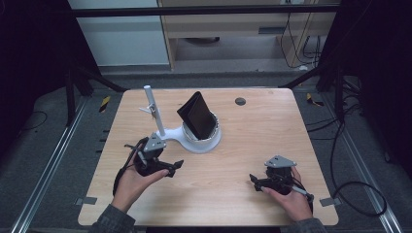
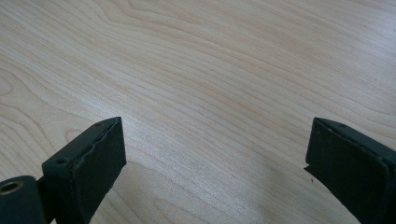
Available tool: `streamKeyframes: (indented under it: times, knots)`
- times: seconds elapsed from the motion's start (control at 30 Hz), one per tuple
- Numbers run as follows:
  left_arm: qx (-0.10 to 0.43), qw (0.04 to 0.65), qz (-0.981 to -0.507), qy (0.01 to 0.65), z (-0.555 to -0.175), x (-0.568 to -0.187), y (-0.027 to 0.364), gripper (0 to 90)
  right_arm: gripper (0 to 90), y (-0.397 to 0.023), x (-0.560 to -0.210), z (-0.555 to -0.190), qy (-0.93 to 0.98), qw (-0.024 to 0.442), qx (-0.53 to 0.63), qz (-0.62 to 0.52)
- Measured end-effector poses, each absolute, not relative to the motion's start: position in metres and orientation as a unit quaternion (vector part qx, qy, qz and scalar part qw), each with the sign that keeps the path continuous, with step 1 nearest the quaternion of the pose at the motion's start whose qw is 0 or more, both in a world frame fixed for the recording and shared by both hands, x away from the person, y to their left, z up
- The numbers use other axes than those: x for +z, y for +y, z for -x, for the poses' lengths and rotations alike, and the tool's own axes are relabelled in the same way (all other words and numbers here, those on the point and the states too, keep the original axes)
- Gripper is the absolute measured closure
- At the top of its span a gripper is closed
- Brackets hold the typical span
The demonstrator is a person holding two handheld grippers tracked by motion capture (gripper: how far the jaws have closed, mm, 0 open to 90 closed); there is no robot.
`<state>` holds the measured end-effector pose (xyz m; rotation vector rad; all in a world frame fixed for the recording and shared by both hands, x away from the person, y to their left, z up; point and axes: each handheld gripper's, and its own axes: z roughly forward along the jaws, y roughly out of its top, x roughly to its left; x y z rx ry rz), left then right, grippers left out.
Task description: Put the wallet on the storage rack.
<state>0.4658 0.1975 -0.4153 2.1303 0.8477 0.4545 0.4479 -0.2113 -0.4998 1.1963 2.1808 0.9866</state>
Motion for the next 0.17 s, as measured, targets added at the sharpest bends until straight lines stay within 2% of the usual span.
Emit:
streamKeyframes:
  times: [0.17]
  knots:
    - [0.171, 0.400, -0.820, 0.373, -0.461, -0.456, 0.224, 7.2, 4.3, -0.213, -0.501, -0.448, 0.792, 0.232, 0.356, -0.439]
